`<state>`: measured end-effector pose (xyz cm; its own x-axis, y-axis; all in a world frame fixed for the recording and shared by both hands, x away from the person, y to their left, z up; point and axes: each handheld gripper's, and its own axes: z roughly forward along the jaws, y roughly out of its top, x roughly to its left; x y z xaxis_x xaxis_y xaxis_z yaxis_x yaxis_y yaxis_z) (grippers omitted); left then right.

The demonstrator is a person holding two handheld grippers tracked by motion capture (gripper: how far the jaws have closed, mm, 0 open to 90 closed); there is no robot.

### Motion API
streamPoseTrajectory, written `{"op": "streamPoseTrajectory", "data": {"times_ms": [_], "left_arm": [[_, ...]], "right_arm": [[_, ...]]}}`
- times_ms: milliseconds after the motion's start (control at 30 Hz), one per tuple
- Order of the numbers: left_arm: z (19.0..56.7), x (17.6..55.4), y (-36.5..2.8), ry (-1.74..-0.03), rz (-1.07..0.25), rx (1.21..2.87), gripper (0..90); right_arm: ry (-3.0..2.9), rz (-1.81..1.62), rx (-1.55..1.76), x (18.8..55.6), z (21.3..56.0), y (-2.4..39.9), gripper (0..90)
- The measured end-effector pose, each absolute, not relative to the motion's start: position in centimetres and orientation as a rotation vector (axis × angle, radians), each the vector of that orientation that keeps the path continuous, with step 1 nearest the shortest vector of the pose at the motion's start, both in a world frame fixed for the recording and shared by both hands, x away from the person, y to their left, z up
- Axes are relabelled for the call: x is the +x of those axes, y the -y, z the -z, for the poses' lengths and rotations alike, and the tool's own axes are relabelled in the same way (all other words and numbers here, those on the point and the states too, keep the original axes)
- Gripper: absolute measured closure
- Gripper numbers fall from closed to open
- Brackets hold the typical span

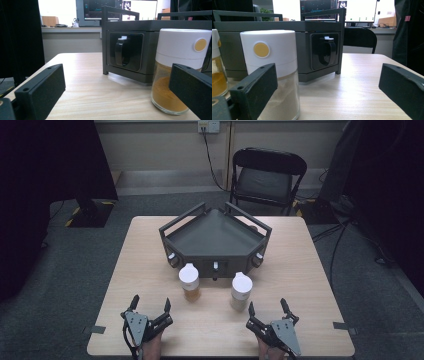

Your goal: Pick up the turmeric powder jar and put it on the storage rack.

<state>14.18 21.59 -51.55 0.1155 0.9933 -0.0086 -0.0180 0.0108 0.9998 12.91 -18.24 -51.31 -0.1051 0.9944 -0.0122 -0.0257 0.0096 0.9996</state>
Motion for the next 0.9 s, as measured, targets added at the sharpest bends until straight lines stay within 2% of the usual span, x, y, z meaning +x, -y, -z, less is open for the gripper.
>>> {"op": "streamPoseTrajectory", "data": {"times_ms": [700,900], "left_arm": [[51.36,14.35,-21.46,-1.134,-1.130,1.241,0.0],[51.12,14.43,-21.84,-1.145,-1.096,1.236,0.0]], "right_arm": [[-1.275,-1.292,1.130,12.92,51.30,18.29,0.7],[-1.274,-1.288,1.133,12.93,51.27,18.23,0.7]]}}
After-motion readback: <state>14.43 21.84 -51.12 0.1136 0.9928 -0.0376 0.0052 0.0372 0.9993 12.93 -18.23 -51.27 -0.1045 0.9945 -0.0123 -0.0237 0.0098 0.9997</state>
